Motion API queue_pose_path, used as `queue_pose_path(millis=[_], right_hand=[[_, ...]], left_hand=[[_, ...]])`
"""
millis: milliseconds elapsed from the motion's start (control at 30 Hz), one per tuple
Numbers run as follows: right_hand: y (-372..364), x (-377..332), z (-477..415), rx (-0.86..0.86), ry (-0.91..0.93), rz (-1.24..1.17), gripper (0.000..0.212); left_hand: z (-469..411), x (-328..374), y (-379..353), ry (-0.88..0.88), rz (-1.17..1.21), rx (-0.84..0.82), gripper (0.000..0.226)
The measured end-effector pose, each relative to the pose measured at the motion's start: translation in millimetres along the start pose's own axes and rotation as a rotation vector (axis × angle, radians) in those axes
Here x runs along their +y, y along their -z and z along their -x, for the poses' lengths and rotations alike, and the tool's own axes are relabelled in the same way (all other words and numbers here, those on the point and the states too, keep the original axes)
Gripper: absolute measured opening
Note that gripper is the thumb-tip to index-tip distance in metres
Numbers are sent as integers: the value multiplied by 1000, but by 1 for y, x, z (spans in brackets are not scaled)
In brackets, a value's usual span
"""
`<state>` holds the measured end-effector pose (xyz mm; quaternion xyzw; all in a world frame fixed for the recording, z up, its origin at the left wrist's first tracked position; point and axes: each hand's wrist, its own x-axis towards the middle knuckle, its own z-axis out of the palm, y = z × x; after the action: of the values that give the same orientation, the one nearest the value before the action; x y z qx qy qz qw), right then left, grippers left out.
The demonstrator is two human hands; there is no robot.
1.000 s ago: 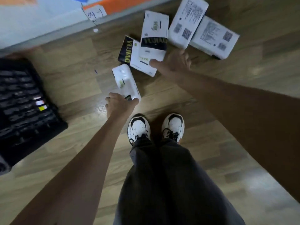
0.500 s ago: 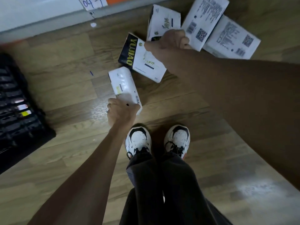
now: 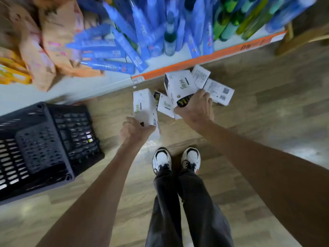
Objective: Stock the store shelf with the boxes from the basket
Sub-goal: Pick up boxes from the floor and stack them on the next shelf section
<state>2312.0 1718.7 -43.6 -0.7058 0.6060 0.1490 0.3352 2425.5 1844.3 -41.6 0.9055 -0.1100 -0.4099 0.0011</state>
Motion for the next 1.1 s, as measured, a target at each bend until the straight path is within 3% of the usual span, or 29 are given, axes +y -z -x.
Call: queue_pose_path(millis=[167, 400, 533, 633, 767, 867, 1000, 1100], right_hand=[[112, -39, 81, 121, 77, -29, 81], [253, -88, 201, 194, 172, -37, 81], [317, -109, 265, 234, 207, -85, 83], [362, -125, 306, 224, 265, -126, 86], [426, -160, 350, 244, 382, -164, 79], [469, -190, 370, 262, 545, -213, 60], [502, -234, 393, 409, 695, -195, 63], [514, -269, 408, 437, 732, -210, 65]], left_hand=[[106, 30, 107, -96, -65, 29, 77], [257, 49, 238, -167, -44, 52, 73], [331, 50, 306, -227, -30, 63, 48], [375, 47, 357, -270, -44, 94, 55], [422, 44, 428, -321, -115, 226, 66], [447, 39, 482, -384, -93, 322, 39], [463, 26, 540, -399, -6, 471, 54], [468, 10, 567, -381, 27, 562, 50]])
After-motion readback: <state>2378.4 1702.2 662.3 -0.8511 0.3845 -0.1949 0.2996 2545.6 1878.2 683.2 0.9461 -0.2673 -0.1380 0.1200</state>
